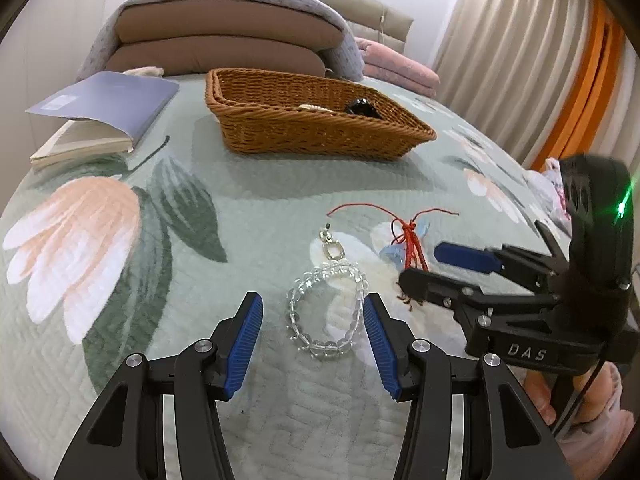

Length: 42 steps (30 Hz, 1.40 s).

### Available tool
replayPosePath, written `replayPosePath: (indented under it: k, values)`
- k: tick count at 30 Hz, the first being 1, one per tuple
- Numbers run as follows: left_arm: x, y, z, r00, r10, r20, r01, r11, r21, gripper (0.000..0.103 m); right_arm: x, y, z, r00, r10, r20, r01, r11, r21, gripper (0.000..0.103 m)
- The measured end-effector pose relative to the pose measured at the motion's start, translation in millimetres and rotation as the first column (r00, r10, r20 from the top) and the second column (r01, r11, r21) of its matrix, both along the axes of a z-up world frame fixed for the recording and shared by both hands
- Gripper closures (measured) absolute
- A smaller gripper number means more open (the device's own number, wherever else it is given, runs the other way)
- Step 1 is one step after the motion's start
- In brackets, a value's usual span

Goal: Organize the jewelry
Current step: 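Grasp clear beaded bracelet with left gripper while right gripper grasps red tassel cord, then carry clear bracelet into basket with left gripper while right gripper drops red cord there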

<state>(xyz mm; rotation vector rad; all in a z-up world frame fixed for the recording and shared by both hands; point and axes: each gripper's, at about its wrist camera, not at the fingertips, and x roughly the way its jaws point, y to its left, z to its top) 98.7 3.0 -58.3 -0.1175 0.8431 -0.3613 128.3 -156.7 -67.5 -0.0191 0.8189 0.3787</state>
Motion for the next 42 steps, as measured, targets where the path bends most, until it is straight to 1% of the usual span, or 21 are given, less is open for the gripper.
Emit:
replayPosePath:
  k: [2,4,6,7,9,10,11,12,14,15,19,25,28,31,34,37,39,42]
  values:
    - [2,-2,-3,1.0,0.0,-0.014,0.0,1.0,0.018,0.049,4,4,-1,1.0,0.005,-0.004,-0.005,1.0,-0.006,0.053]
    - [4,-5,-7,0.999,0.008,-0.033,-0.007,0.999,0.041,0.051,8,9,-6,1.0,0.012,-0.027,-0.012,1.0,-0.024,0.067]
    - [4,-6,-7,0.999,0.013,-0.03,-0.011,0.998,0.057,0.053,9,11,-8,1.0,0.014,-0.026,-0.015,0.999,-0.033,0.068]
    - [4,-7,-7,0.999,0.016,-0.03,-0.014,0.998,0.062,0.054,9,12,-7,1.0,0.017,-0.023,-0.017,0.999,-0.032,0.073]
    - [5,-7,-9,0.999,0.04,-0.029,-0.038,0.995,0.089,0.071,9,11,-7,1.0,0.022,-0.02,-0.023,0.999,-0.029,0.076]
    - [5,-7,-9,0.998,0.051,-0.026,-0.048,0.994,0.1,0.073,9,11,-7,1.0,0.023,-0.018,-0.024,0.999,-0.032,0.08]
    - [5,-8,-9,0.999,0.049,-0.023,-0.046,0.994,0.102,0.077,8,11,-7,1.0,0.026,-0.015,-0.027,0.999,-0.032,0.082]
    - [4,-8,-9,0.999,0.042,-0.021,-0.04,0.994,0.104,0.085,6,11,-6,0.999,0.032,-0.011,-0.032,0.999,-0.033,0.084]
    - [3,-10,-9,0.999,0.032,-0.018,-0.03,0.994,0.107,0.093,4,12,-6,0.999,0.042,-0.002,-0.043,0.998,-0.039,0.087]
    - [3,-11,-9,0.999,0.03,-0.015,-0.028,0.994,0.109,0.096,2,13,-5,0.999,0.049,0.001,-0.049,0.998,-0.039,0.09]
    - [0,-11,-7,1.0,0.018,0.001,-0.018,0.995,0.101,0.096,-5,16,-1,0.996,0.084,0.032,-0.083,0.996,-0.031,0.091]
    - [-5,-10,0,0.999,0.004,0.039,-0.006,0.998,0.068,0.095,-17,14,14,0.987,0.119,0.108,-0.121,0.993,0.012,0.091]
    - [-5,-6,2,0.999,0.006,0.04,-0.008,0.999,0.042,0.095,-21,7,22,0.983,0.117,0.143,-0.124,0.991,0.042,0.091]
    - [-4,0,2,1.0,-0.01,0.028,0.01,1.0,-0.013,0.095,-24,0,30,0.979,0.105,0.172,-0.118,0.991,0.068,0.091]
    - [-3,9,4,1.0,-0.018,0.019,0.02,0.996,-0.088,0.095,-28,-7,38,0.975,0.102,0.199,-0.12,0.989,0.081,0.091]
    - [-3,18,8,0.999,-0.033,0.023,0.036,0.985,-0.171,0.095,-32,-14,42,0.973,0.093,0.211,-0.113,0.99,0.085,0.091]
    - [-4,24,10,0.999,-0.049,0.021,0.052,0.972,-0.228,0.095,-32,-19,44,0.974,0.084,0.209,-0.105,0.99,0.096,0.091]
    - [-4,27,11,0.998,-0.064,0.017,0.067,0.958,-0.279,0.095,-32,-23,45,0.975,0.074,0.208,-0.097,0.99,0.103,0.091]
